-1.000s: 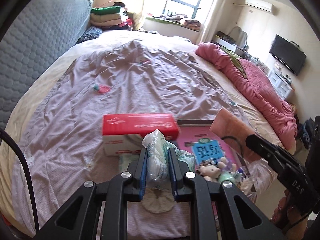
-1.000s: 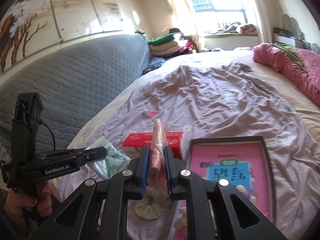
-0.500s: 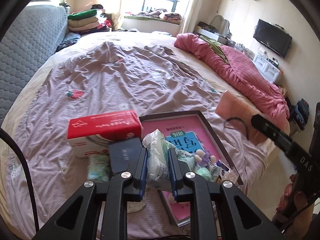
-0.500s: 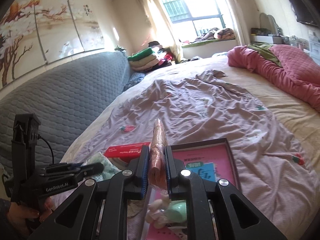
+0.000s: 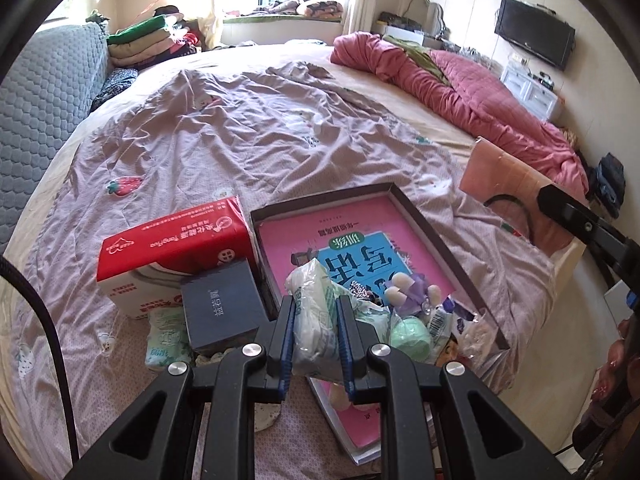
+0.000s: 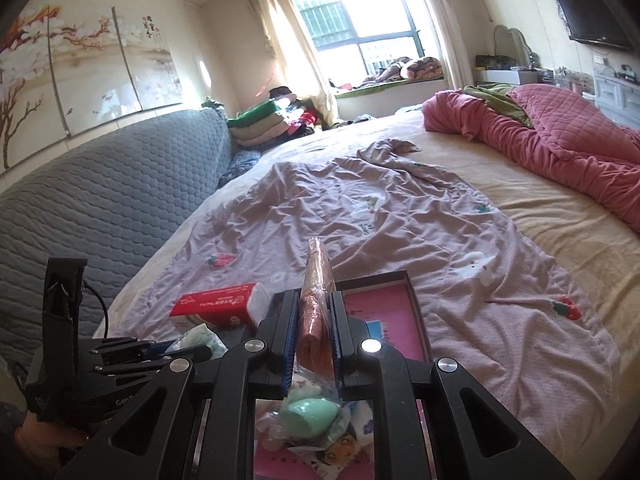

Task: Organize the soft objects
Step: 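Carry the white pack and pink item toward the tray with both tools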

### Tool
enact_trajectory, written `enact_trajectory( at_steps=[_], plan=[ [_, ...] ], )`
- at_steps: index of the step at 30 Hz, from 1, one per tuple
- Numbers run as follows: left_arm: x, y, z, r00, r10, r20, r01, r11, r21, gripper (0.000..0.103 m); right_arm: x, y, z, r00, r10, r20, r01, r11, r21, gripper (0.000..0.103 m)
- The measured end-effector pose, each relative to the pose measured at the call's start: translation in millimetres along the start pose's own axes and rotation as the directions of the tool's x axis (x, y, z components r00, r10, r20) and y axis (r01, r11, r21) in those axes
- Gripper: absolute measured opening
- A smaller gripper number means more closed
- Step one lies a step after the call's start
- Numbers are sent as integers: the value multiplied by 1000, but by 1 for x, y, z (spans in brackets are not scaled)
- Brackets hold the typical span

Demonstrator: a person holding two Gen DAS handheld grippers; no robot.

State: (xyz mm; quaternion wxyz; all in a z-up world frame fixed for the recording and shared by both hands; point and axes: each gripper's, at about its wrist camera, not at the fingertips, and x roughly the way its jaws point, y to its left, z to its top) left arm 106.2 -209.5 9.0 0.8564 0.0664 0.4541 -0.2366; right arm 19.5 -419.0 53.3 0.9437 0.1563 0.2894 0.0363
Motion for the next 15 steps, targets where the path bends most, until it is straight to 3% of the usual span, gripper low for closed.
enact_trajectory(
  at_steps=[7, 15],
  plan=[
    [29, 2, 1, 998, 49, -43, -48, 998, 29, 20, 15, -19, -11, 1000, -6, -30, 7, 1000, 27, 15],
    [51, 0, -2, 997, 41, -67, -39, 999, 31, 20, 34, -36, -23, 997, -30, -69, 33, 998, 45, 15]
  ],
)
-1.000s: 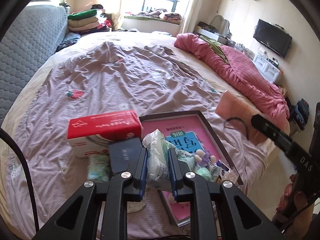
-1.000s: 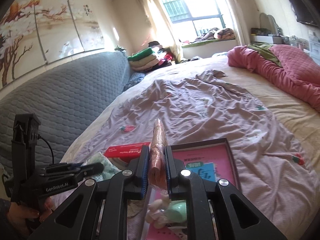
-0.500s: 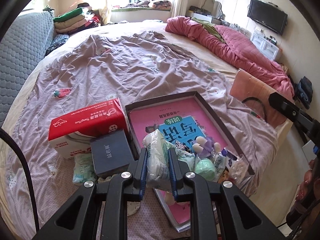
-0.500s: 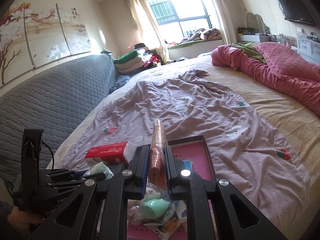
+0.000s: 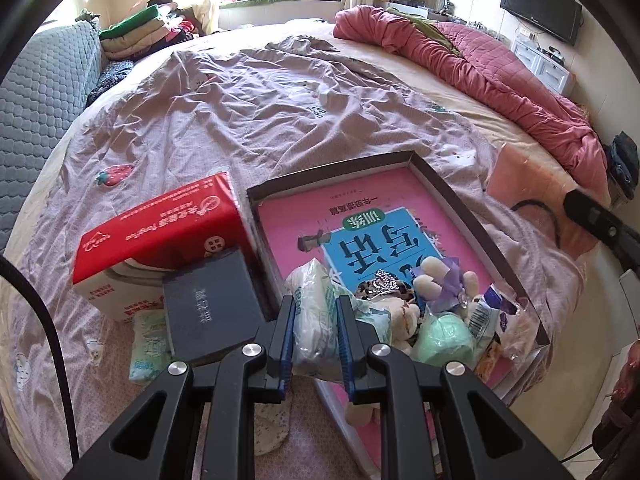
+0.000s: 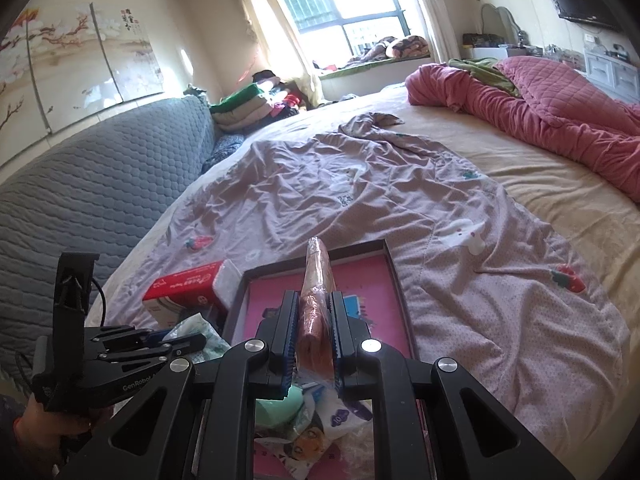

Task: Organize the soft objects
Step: 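Carry the white pack and pink item toward the tray with both tools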

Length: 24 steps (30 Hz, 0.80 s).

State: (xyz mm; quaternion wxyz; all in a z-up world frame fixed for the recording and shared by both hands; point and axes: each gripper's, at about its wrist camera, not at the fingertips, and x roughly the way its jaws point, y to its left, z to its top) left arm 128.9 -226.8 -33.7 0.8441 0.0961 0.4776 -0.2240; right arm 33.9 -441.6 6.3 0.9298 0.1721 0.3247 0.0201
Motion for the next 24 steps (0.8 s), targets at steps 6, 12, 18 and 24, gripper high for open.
enact_trajectory(
  at_steps=[6, 12, 18, 24],
  plan=[
    [5, -11, 1, 1000, -21, 5, 21, 999, 28, 20, 16, -11, -7, 999, -33, -36, 33, 999, 6, 15],
    [9, -20, 3, 999, -52, 10, 51, 997, 53, 20, 29, -20, -15, 996, -52, -70, 54, 998, 20, 16],
    [15, -17, 4, 998, -62, -2, 62, 997, 44, 21, 39, -27, -23, 992, -83, -95, 85, 996, 16, 16],
    [18, -8, 2, 997, -81, -10, 81, 996, 34, 21, 50, -32, -29, 987, -105, -125, 108, 994, 14, 16]
  ],
)
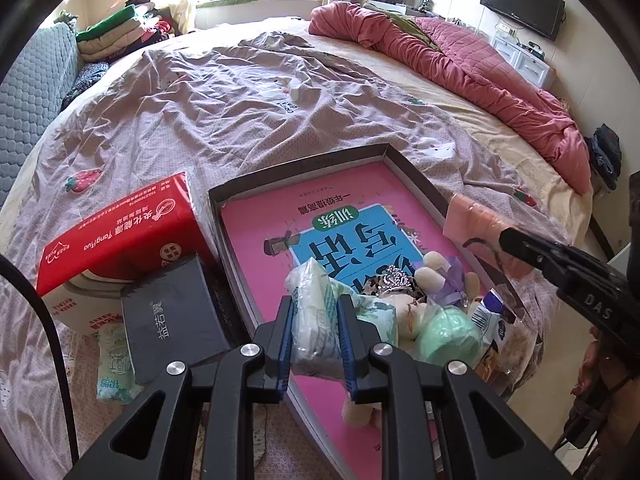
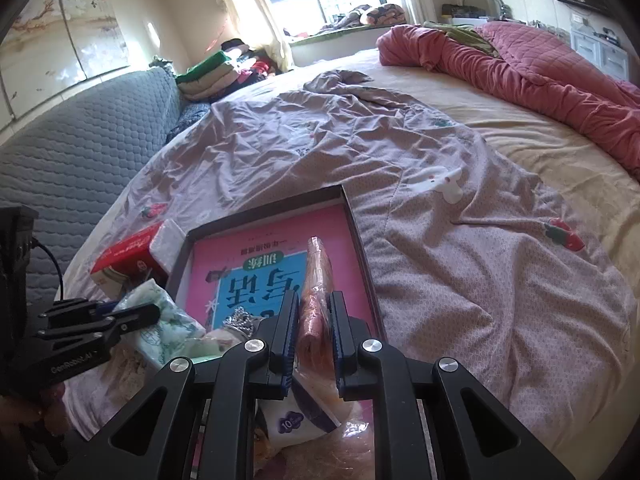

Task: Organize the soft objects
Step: 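Carry the white pack and pink item toward the tray with both tools, then open both tools to release the white pack and pink item on the tray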

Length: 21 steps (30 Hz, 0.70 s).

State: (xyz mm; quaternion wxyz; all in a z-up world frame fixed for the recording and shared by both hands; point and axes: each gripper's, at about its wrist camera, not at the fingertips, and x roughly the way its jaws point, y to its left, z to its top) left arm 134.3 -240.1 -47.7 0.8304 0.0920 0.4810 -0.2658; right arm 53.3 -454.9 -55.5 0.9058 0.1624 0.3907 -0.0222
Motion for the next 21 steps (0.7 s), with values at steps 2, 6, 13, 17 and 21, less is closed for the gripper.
enact_trajectory(
  at_steps=[2, 6, 13, 17, 21],
  plan=[
    [0, 3, -1, 1000, -4, -4, 4, 1000, -3, 22, 3, 0, -1, 1000, -10, -8, 10, 1000, -4, 16],
    [2, 8, -5, 1000, -11, -12, 11, 1000, -14, 22, 9, 0, -3, 1000, -14, -25, 14, 1000, -8, 17],
    [6, 13, -7, 1000, -3, -16, 2, 1000, -19, 23, 15, 5, -3, 999, -21, -38, 20, 1000, -18, 18],
    [4, 13, -7, 1000, 15, -6, -15, 1000, -16, 23, 17, 5, -3, 999, -24, -42, 23, 999, -24, 18],
    [4, 13, -7, 1000, 29, 1, -29, 999, -14, 24, 20, 6, -3, 998, -28, -49, 27, 999, -29, 19]
  ],
)
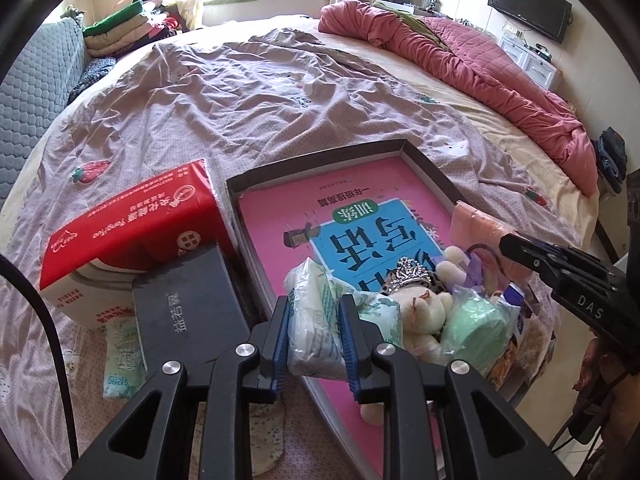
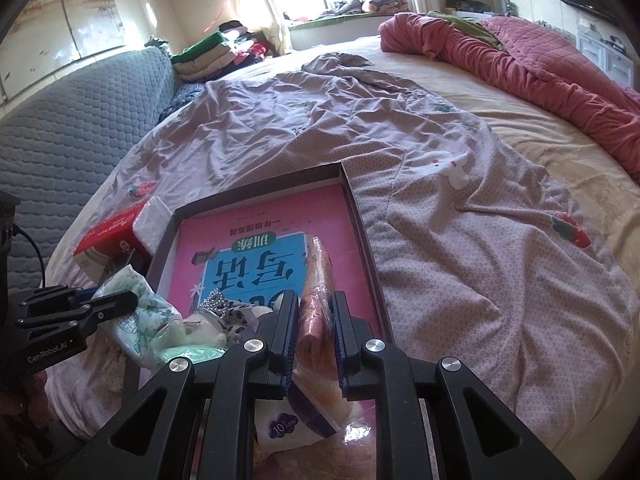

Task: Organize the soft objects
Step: 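Open both tools to release the white pack and pink item on the tray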

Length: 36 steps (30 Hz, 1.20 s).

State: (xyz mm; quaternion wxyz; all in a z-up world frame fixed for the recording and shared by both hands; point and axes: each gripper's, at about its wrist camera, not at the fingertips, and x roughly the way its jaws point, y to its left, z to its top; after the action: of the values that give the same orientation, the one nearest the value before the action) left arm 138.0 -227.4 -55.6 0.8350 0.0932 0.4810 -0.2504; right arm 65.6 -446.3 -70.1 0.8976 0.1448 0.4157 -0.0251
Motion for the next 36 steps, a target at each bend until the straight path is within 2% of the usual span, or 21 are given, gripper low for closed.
enact_trajectory(
  at_steps=[7, 10, 17, 24, 28, 33, 36],
  plan=[
    [4, 9, 0, 999, 43, -10, -43, 999, -28, 24, 1, 3, 0, 1000, 1, -5, -1, 1000, -10, 20],
    [8, 10, -1, 999, 37, -26, -38, 999, -31, 24, 1, 4, 0, 1000, 2, -9, -2, 1000, -12, 21],
    [8, 8, -1, 999, 43, -29, -44, 999, -23, 24, 1, 5, 0, 1000, 21, -12, -21, 1000, -3, 31],
    [7, 4, -2, 1000, 14, -23, -14, 1000, -14, 39, -5, 6, 2, 999, 44, 2, -44, 999, 11, 35],
    [6, 5, -1, 999, -22, -23, 21, 999, -33, 43, -10, 5, 4, 999, 49, 15, -49, 999, 19, 40],
    [6, 5, 3, 998, -68, -15, 68, 996, -54, 49, -18, 6, 7, 998, 53, 34, -54, 998, 23, 41],
    [10, 2, 7, 998, -66, -14, 66, 997, -44, 51, -20, 6, 8, 998, 56, 40, -57, 998, 26, 41]
  ],
)
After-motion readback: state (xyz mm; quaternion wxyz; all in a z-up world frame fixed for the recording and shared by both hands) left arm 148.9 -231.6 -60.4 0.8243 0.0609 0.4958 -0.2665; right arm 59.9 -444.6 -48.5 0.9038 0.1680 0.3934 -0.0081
